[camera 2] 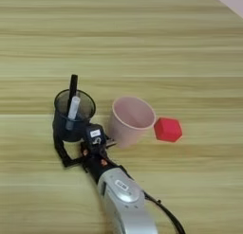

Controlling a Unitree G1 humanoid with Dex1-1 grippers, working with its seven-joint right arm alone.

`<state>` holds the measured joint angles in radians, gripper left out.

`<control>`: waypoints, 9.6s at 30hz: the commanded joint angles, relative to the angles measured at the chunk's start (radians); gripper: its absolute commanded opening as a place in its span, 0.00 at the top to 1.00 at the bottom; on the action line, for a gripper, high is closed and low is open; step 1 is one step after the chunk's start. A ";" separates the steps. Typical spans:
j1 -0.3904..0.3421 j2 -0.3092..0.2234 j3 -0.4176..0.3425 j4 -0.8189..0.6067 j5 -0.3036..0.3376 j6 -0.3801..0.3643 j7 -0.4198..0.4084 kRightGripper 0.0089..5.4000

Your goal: Move the objects on the table

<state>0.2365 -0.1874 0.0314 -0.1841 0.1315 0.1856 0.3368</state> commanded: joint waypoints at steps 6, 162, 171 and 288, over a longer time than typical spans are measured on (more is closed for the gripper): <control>-0.077 0.003 0.003 0.000 -0.011 -0.044 -0.005 0.01; 0.247 -0.082 0.073 -0.225 -0.067 -0.028 0.033 0.01; 0.274 -0.093 -0.007 -0.291 -0.053 0.021 0.013 0.01; 0.037 -0.033 -0.171 0.394 -0.042 -0.221 -0.087 0.06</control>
<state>0.2135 -0.2227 -0.1601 0.0987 0.1117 -0.1057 0.2519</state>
